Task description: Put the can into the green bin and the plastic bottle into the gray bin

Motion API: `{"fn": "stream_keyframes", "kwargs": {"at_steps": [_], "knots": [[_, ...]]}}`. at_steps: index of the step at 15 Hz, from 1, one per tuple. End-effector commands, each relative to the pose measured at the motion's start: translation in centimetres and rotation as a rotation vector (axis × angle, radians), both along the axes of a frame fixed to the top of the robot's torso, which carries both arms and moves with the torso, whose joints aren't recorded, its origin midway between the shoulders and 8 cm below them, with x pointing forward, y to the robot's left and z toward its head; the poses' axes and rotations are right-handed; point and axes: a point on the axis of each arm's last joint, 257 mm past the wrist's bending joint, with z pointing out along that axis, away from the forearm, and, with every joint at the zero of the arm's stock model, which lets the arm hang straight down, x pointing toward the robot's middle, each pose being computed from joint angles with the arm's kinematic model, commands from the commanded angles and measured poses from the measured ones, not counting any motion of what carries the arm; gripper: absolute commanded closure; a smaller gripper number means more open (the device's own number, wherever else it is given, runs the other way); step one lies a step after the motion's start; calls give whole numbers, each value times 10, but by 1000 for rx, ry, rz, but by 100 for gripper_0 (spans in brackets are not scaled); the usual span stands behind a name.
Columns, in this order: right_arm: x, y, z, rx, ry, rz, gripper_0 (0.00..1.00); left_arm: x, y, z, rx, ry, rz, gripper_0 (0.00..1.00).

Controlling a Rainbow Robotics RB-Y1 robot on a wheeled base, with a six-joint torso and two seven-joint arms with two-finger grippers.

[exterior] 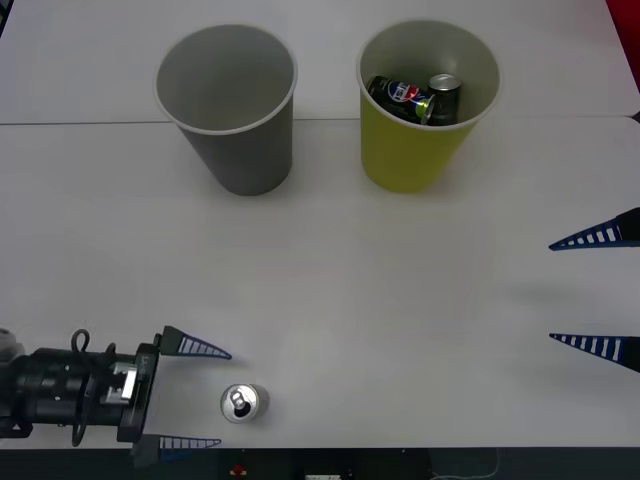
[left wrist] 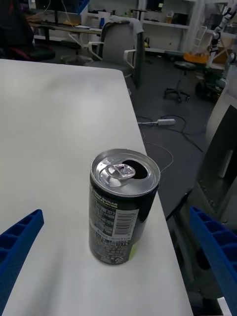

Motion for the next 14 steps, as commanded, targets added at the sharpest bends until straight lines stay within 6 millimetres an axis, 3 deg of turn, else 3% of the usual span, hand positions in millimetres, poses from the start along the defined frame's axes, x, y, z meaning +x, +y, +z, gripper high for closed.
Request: {"fn": "stream_keyframes", "kwargs": {"at_steps": [1,4,11,12,13,14], "knots": [[0,0,0,0,0,0,0,5,-15,-6,-1,-19,2,0],[0,0,0,0,0,0,0,13,-30,-13,9,-70,13,0],[0,0,0,0,0,0,0,11,-51,-21,-3,-95,4,0],[0,0,0,0,0,0,0,12,-49,-22,4,-98,10,5],[0,0,0,0,0,0,0,14,-49,-24,11,-104,15,49],[0,0,0,0,0,0,0,16,-48,-25,16,-110,19,100]]}}
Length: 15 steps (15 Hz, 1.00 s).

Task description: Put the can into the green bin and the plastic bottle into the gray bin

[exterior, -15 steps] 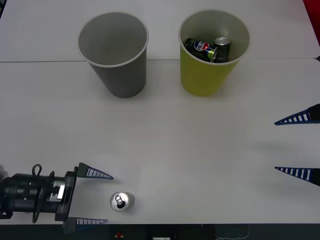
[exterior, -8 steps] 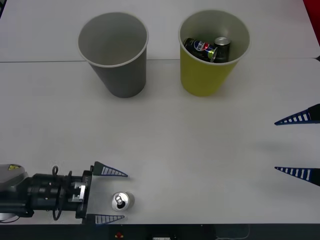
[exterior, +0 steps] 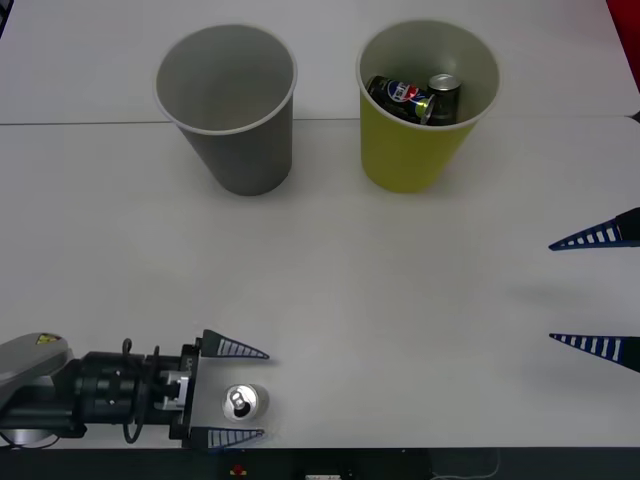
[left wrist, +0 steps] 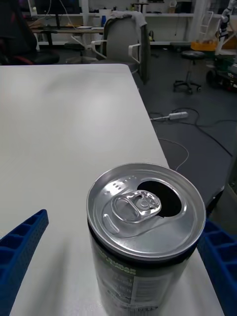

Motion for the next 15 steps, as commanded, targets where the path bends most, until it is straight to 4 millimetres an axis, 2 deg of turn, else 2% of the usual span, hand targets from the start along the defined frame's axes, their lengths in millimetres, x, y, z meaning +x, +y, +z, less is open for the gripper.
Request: {"fn": "stream_keyframes", "kwargs": {"at_steps": [1,8,12,15], "knots": [[0,0,0,0,0,0,0,4,2,-4,16,-15,13,100],[0,0,0,0,0,0,0,4,0,-3,14,6,16,100],[0,0,0,0,0,0,0,-2,-11,13,-2,86,-2,100],[0,0,0,0,0,0,0,4,-12,29,13,119,-5,100]]}}
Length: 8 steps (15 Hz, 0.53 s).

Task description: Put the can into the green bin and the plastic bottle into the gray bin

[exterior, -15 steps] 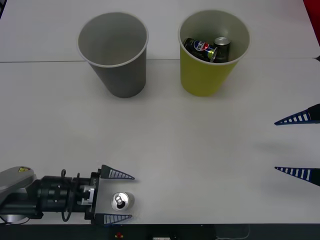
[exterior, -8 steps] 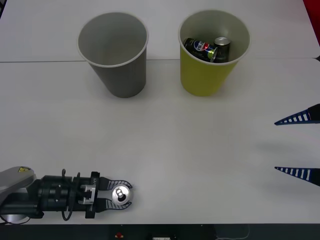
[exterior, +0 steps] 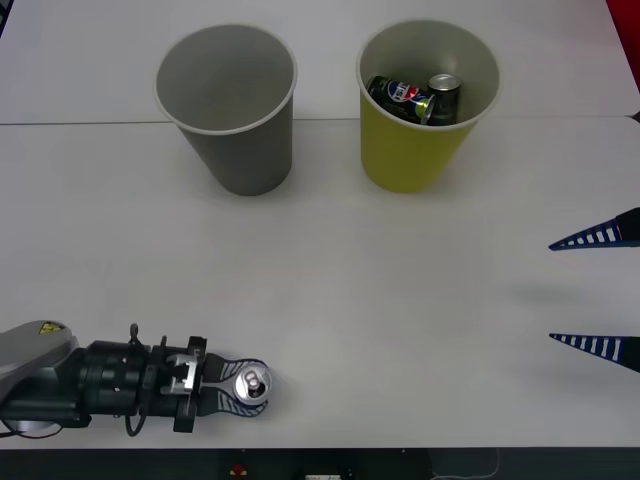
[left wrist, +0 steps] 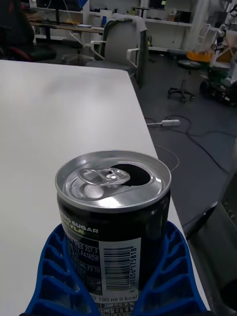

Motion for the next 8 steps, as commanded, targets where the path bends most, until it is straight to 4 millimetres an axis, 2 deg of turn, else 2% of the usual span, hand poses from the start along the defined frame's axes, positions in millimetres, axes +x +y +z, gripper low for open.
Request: {"fn": "stream_keyframes", "kwargs": {"at_steps": [1,5,8], "knots": [[0,0,0,0,0,0,0,7,3,13,25,17,6,100],[0,0,0,0,0,0,0,14,-2,41,73,58,30,100],[0,0,0,0,0,0,0,16,-17,67,106,118,53,100]]}}
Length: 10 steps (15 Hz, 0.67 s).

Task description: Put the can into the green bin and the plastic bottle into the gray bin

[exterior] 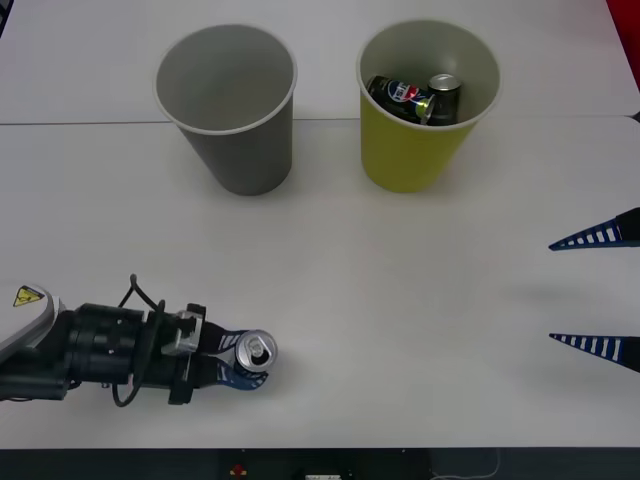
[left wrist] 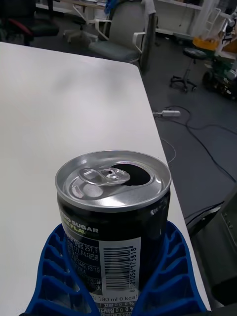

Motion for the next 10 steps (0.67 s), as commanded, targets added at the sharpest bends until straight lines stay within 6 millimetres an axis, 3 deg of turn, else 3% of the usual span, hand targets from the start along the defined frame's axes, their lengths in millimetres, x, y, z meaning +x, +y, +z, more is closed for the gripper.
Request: {"fn": "stream_keyframes", "kwargs": {"at_steps": [1,6,10], "knots": [[0,0,0,0,0,0,0,1,-17,25,22,66,28,100],[0,0,0,0,0,0,0,10,-58,74,35,133,183,100],[0,0,0,0,0,0,0,14,-79,109,58,187,276,100]]}}
